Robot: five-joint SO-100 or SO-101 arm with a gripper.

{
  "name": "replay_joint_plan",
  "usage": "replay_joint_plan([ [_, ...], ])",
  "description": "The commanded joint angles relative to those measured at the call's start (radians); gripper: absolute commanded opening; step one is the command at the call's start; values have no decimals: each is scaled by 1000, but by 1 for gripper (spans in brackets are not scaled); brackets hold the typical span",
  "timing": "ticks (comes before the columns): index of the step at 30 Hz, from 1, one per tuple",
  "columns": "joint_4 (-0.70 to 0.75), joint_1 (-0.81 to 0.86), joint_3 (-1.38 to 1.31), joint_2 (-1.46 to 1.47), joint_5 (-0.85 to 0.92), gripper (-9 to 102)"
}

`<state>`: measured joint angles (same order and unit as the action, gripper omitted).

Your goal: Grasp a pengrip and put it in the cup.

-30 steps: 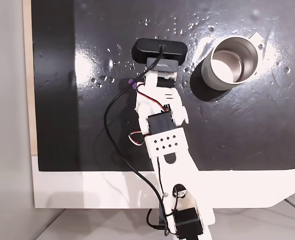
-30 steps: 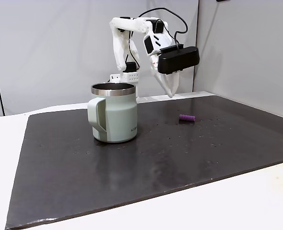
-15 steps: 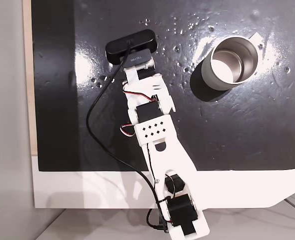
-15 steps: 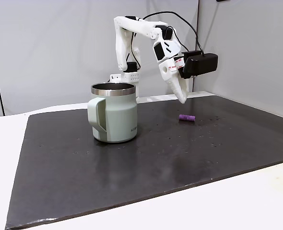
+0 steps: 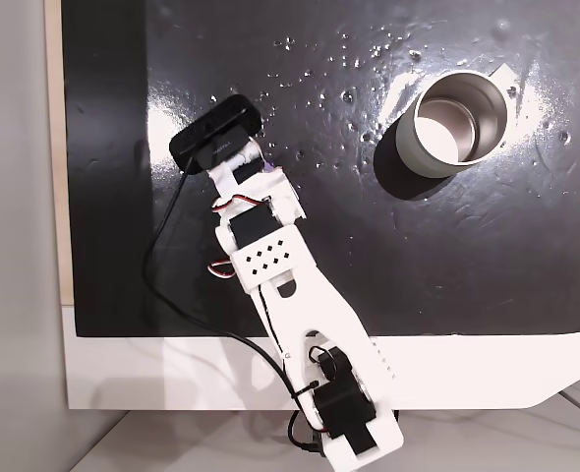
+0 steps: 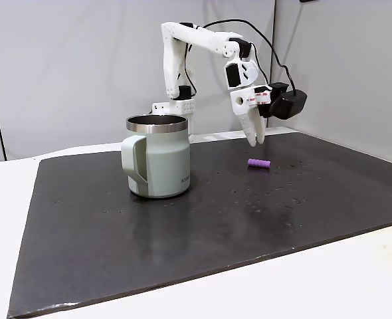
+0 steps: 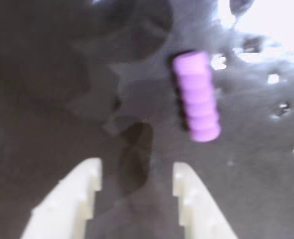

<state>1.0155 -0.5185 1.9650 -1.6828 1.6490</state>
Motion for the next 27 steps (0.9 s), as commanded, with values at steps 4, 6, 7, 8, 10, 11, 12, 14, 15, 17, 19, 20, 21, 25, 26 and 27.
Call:
replay_joint_plan([
  [4,6,46,-132,97,34,26],
  [6,8,60,-166,130,44,27],
  [7,11,66,-184,143,51,27],
  [8,25,71,-206,156,57,27],
  [10,58,78,-250,172,71,28],
  [11,72,81,-267,175,80,28],
  [12,81,86,-281,176,87,28],
  [14,92,97,-302,181,109,28],
  [15,95,101,-314,186,117,28],
  [17,107,112,-339,202,129,29],
  [19,110,120,-345,219,146,29],
  [20,110,121,-345,229,150,29],
  [21,110,123,-345,238,155,29],
  [25,87,129,-345,281,161,29],
  [26,80,130,-345,293,163,29],
  [27,74,132,-345,305,166,29],
])
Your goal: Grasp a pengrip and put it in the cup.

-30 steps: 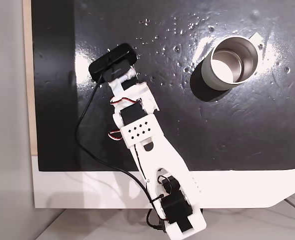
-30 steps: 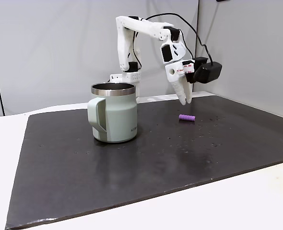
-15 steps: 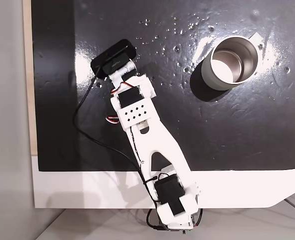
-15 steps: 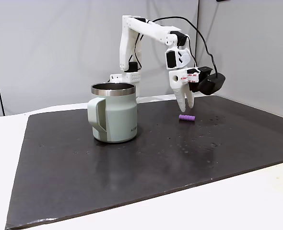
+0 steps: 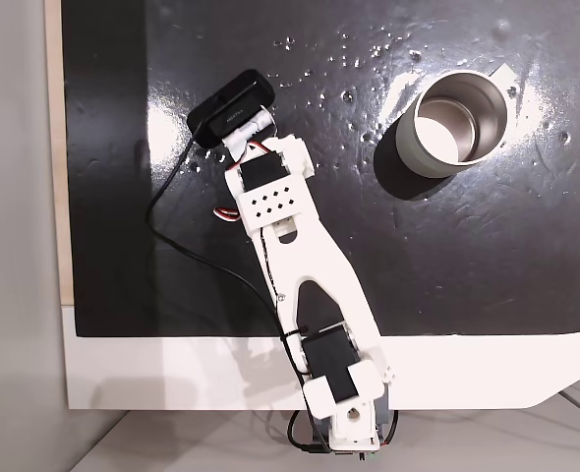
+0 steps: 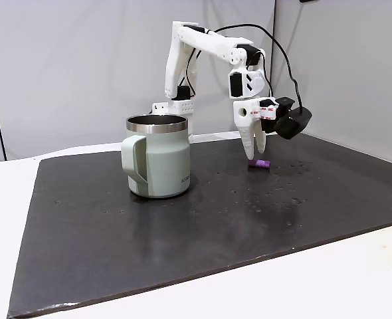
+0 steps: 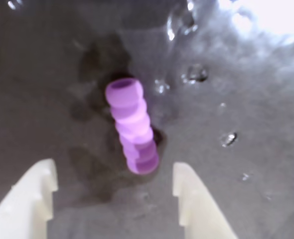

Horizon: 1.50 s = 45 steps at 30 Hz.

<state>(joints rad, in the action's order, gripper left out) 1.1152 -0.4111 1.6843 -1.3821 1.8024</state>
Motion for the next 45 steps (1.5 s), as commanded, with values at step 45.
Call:
replay_joint_plan([
  [45,112,256,-31,-453,-132,0],
])
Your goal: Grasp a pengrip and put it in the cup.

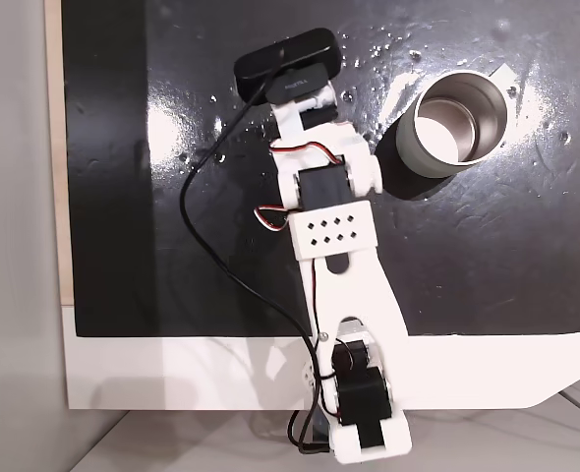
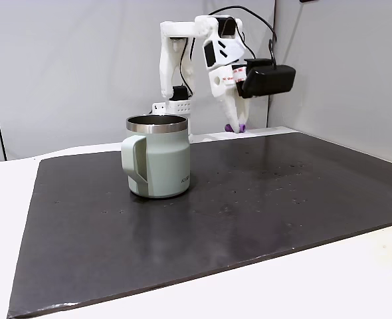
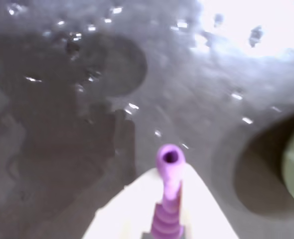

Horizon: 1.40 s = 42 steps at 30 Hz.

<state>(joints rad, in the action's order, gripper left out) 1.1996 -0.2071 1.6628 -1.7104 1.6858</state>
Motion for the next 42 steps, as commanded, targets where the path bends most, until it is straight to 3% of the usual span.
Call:
replay_joint_plan([
  [1,34,69,-9,-149,-14,0],
  [15,34,291,-135,-221,60,0],
  [24,-84,420,-144,-196,215,0],
  [39,-190,459,-144,-129,232,0],
  [42,-189,468,-143,-127,255,7],
])
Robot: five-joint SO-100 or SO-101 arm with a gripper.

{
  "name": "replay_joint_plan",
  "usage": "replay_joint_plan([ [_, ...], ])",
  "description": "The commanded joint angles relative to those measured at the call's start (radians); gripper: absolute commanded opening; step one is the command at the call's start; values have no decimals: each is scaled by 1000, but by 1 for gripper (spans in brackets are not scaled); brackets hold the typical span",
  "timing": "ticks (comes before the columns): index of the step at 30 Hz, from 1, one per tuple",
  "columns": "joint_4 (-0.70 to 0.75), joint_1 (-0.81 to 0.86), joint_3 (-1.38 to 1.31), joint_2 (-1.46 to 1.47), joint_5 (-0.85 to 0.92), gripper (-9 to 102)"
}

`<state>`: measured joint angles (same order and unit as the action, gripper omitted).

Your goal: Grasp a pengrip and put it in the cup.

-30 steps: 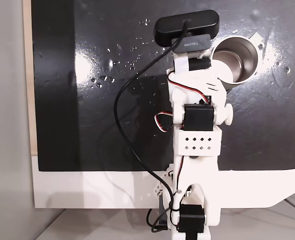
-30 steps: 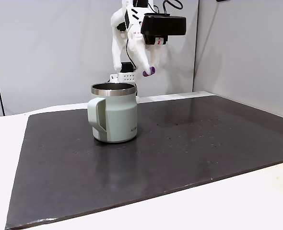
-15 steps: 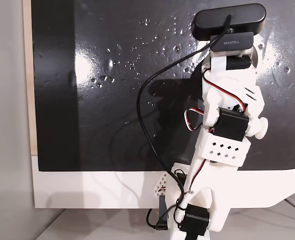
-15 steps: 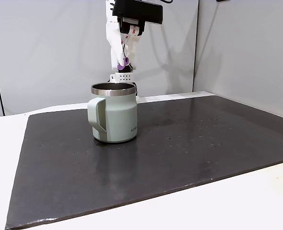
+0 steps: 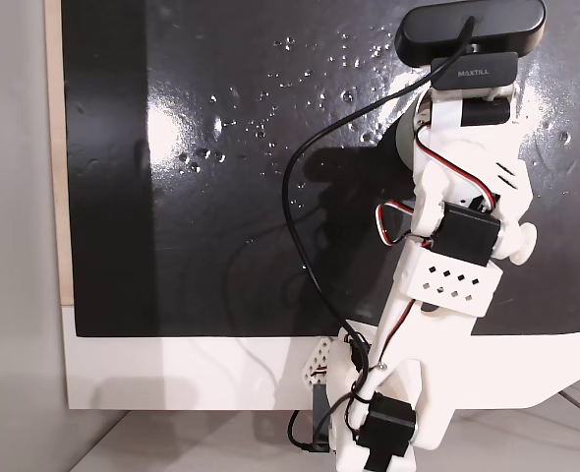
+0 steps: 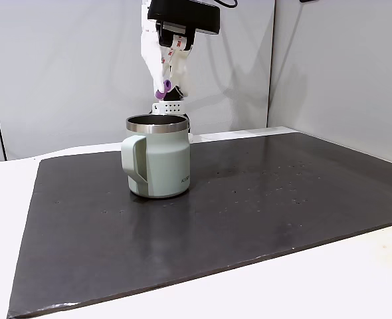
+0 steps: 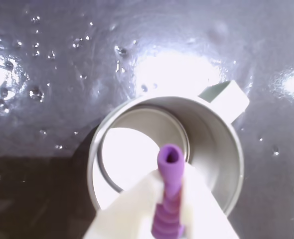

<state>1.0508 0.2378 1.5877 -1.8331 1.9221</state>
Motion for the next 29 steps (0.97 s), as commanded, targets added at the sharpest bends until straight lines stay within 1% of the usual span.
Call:
replay_joint_plan([
  [1,-34,26,-67,-5,25,12],
  [4,-11,35,-66,-2,32,23],
  [7,-5,40,-63,-2,32,28],
  [29,-5,43,-66,-8,43,29],
])
